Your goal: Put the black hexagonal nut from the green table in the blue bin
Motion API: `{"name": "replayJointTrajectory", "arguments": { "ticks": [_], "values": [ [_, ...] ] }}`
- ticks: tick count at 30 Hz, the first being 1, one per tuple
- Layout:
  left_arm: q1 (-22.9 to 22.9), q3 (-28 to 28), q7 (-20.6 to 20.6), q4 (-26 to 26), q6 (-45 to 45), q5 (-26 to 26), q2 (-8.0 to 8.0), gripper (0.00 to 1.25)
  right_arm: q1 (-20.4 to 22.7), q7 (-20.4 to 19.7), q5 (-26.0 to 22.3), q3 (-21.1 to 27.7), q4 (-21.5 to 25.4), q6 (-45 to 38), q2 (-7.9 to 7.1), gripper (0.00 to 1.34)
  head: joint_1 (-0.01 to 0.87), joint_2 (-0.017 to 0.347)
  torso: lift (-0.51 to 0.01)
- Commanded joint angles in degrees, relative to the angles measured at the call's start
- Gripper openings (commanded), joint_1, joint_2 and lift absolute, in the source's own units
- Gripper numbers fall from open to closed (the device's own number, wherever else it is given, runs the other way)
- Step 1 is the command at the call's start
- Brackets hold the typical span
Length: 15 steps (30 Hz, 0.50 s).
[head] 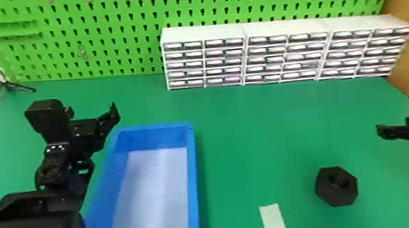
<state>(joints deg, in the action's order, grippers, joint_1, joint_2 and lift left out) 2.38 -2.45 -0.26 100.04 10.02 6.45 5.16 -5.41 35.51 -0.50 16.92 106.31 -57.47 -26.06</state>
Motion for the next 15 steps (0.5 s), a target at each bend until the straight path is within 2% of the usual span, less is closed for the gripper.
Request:
{"name": "replayJointTrajectory", "arguments": {
  "ticks": [1,5,10,15],
  "values": [
    [-0.01,-0.19,-0.44,-0.02,0.00,-0.38,0.02,1.05,0.05,0.00,-1.00,-3.74,0.04,-0.71,-2.68,0.89,0.686,0.028,-0.096],
    [-0.18,-0.54,-0.71,-0.02,0.00,-0.47,0.02,1.05,0.05,0.09,-2.14,-5.67,0.30,-1.50,-4.70,0.89,0.686,0.028,-0.096],
    [-0.18,-0.63,-0.97,0.07,0.09,-0.74,0.02,1.05,0.76,0.26,-3.81,-7.70,0.74,-2.91,-8.13,0.89,0.686,0.028,-0.096],
    [-0.18,-0.89,-1.24,0.07,0.26,-0.82,0.11,1.05,0.84,3.43,-2.93,-8.84,1.00,-3.87,-11.64,0.89,0.686,0.028,-0.096]
  ]
}}
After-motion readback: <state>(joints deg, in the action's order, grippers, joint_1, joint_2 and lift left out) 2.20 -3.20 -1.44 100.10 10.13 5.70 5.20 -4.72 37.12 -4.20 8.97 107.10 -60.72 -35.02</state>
